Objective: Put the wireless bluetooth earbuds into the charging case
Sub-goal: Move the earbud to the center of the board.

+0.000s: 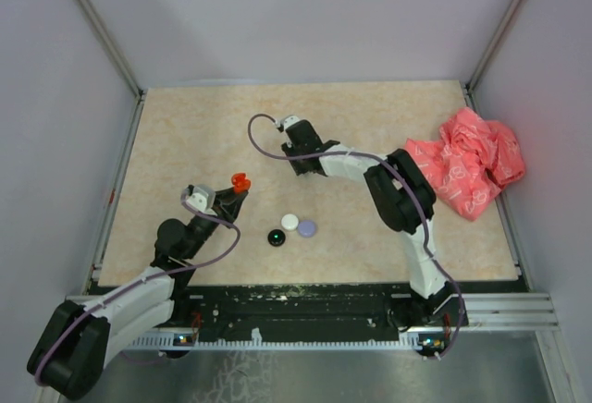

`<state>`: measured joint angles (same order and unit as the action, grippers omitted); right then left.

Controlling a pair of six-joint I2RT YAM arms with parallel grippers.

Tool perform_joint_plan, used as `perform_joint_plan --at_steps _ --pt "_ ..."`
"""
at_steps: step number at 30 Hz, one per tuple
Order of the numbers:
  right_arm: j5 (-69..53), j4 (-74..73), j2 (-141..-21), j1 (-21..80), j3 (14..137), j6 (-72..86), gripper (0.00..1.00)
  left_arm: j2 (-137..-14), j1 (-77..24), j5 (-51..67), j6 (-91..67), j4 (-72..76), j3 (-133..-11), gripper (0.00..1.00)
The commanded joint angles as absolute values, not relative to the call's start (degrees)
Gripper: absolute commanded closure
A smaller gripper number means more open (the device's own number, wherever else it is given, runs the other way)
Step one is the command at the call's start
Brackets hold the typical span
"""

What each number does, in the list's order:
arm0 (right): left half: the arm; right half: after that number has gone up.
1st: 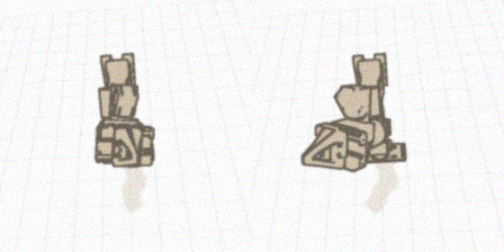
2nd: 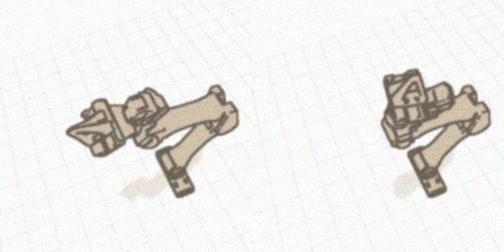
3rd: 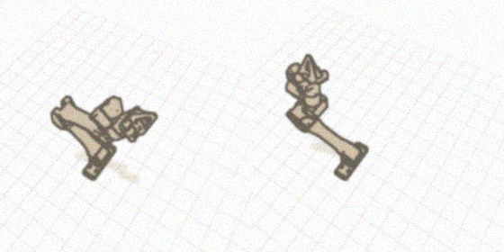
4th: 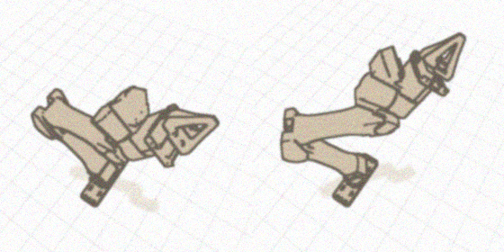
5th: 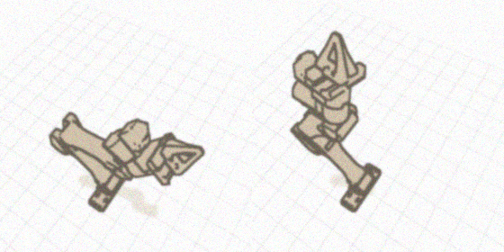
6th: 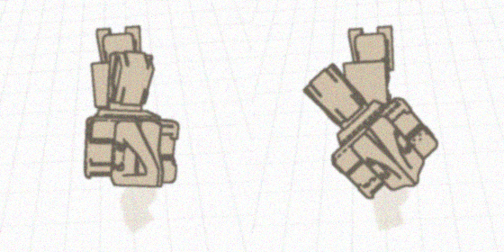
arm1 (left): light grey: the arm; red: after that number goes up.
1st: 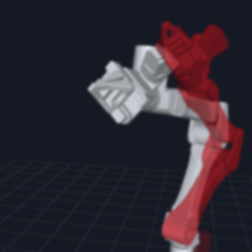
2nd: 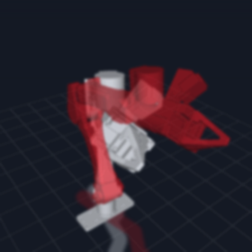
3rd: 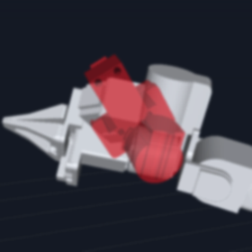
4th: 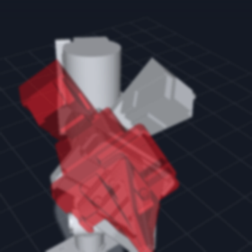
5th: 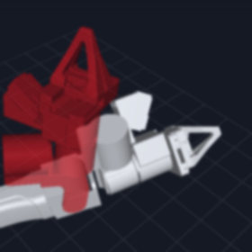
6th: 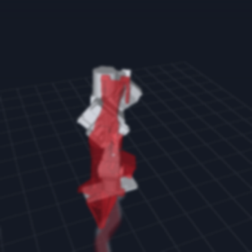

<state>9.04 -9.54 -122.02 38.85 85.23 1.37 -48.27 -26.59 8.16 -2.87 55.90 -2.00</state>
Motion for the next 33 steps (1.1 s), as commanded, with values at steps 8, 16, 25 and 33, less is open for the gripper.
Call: perform_joint_plan --at_steps 8,16,25,33 --pt "1.7 -15.5 -129.9 38.3 97.8 -5.0 0.63 -47.8 -26.4 8.9 -2.2 57.5 -2.2 1.0" --pt "3.2 -18.2 -133.1 38.0 101.5 -4.7 0.66 -48.3 -26.4 8.9 -2.1 57.5 -2.4 1.0" --pt "3.4 -20.1 -136.2 37.4 107.3 -4.2 0.63 -48.6 -26.4 9.0 -2.0 57.6 -2.4 1.0" --pt "3.6 -22.8 -137.9 37.2 109.1 -2.9 0.7 -48.6 -26.3 8.9 -1.9 57.7 -2.4 1.0"
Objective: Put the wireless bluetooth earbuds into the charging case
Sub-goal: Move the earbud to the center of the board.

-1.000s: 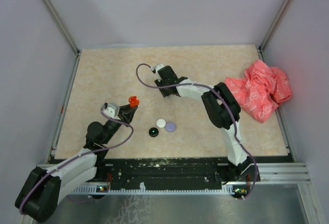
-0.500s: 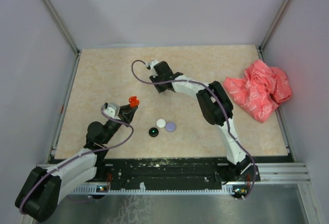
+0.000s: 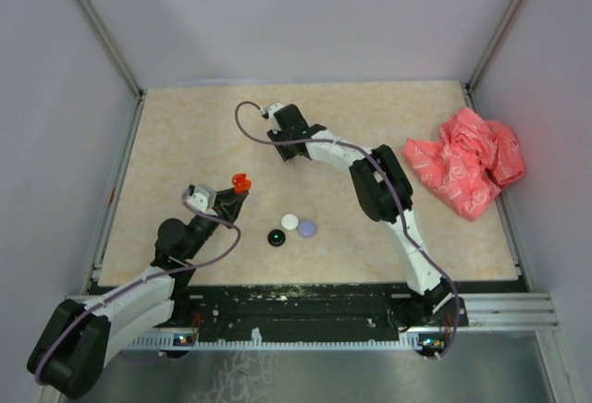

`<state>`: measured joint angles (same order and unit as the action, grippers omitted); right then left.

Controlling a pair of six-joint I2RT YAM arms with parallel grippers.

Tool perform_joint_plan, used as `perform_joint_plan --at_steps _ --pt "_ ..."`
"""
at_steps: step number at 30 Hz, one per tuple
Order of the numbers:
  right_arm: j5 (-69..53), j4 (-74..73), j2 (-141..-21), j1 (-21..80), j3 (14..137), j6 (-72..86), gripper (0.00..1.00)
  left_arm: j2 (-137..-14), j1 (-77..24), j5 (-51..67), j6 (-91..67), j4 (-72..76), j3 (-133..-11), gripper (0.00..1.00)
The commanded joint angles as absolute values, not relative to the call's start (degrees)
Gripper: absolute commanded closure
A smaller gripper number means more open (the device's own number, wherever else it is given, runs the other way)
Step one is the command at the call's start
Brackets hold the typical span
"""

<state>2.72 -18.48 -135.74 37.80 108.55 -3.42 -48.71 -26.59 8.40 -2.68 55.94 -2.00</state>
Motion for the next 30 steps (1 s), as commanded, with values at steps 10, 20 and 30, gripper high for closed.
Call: perform_joint_plan --at_steps 10,20,30 --pt "8.9 -21.9 -124.4 36.9 88.9 -0.9 0.82 -48.3 -26.4 8.9 -2.0 57.6 -2.2 1.0" --pt "10.6 -24.2 -109.2 35.8 68.2 7.2 0.8 -47.5 -26.4 9.6 -2.3 57.5 -1.9 1.0" --pt "11.0 -31.2 -102.5 35.6 65.9 9.7 0.71 -48.0 -26.4 11.2 -3.0 58.3 -1.9 1.0"
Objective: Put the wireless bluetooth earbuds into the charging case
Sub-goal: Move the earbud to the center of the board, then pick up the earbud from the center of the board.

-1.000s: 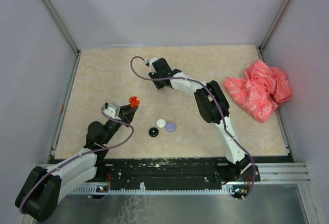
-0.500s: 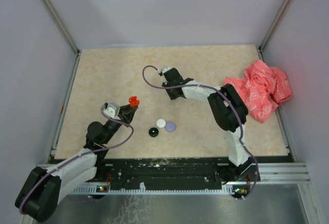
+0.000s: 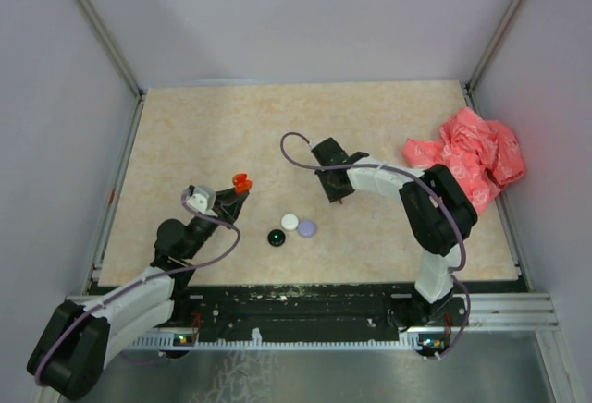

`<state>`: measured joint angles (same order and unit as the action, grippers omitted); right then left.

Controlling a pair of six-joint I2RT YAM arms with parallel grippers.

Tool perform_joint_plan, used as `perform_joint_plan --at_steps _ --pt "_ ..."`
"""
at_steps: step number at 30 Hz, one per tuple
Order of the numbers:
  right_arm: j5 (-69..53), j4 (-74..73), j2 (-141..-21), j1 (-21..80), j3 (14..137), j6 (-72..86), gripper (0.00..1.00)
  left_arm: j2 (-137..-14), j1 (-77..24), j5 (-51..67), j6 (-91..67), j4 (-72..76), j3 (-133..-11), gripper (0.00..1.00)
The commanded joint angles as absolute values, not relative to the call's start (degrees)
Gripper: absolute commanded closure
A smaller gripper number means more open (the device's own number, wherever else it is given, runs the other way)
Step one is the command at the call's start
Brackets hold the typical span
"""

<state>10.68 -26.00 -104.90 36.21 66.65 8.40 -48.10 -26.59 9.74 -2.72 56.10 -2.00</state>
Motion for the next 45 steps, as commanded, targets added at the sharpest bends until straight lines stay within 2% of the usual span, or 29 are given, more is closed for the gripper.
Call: perform_joint_plan --at_steps 1,6,11,27,39,45 --pt "10.5 -31.5 -102.2 35.5 66.0 9.4 0.7 -48.0 -26.3 11.4 -2.9 58.2 -1.9 1.0" --pt "6.7 -32.3 -100.7 35.0 66.8 6.9 0.6 -48.7 -26.3 12.3 -2.9 58.3 -2.2 1.0" --pt "5.2 -32.6 -101.2 34.1 67.6 4.5 0.59 -49.2 -26.4 12.9 -2.9 58.3 -2.4 1.0" --pt "0.1 -28.9 -105.2 31.7 68.6 -0.9 0.65 -50.7 -26.3 15.1 -2.9 59.0 -2.9 1.0" --pt "2.4 -28.3 -108.0 31.7 69.9 -2.6 0.67 -51.2 -26.4 16.6 -3.1 59.2 -3.1 1.0" --pt "3.9 -29.4 -108.3 31.6 70.0 -2.6 0.71 -51.3 -26.3 17.1 -3.1 59.2 -3.1 1.0"
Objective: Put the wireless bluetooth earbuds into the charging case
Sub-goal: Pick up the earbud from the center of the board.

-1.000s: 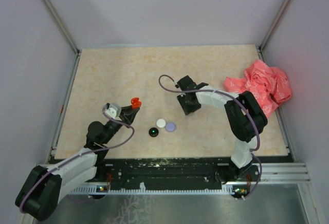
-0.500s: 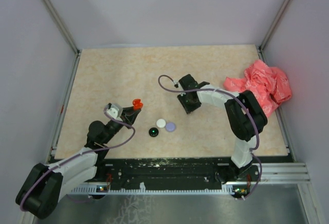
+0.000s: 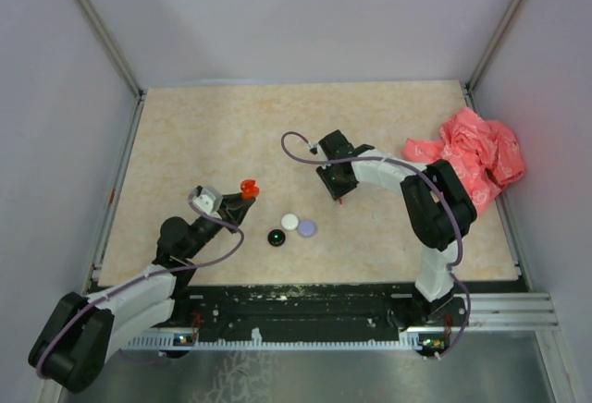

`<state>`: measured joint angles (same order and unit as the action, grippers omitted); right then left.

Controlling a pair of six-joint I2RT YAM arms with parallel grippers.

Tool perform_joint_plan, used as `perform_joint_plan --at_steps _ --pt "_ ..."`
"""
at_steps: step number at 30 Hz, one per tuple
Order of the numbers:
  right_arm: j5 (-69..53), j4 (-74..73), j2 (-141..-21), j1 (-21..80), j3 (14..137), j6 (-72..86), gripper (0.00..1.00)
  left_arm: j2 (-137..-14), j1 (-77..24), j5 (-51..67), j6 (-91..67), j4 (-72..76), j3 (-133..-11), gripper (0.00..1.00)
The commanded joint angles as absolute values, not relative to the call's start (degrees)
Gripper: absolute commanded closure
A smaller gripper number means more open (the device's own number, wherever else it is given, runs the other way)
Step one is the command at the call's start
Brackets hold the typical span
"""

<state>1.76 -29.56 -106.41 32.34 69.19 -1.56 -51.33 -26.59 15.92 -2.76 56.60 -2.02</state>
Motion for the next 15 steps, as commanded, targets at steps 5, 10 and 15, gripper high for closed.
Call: perform_joint_plan --at_steps 5,10,15 --pt "5.5 -31.0 -107.8 31.3 70.0 -1.7 0.75 -51.7 -26.3 17.7 -3.2 59.2 -3.3 1.0" --pt "6.1 -32.0 -106.0 31.4 69.8 -0.6 0.82 -52.5 -26.3 18.5 -3.7 60.4 -3.3 1.0" --pt "5.7 -32.7 -104.1 31.4 69.6 0.4 0.76 -53.3 -26.3 19.5 -3.9 61.4 -3.3 1.0"
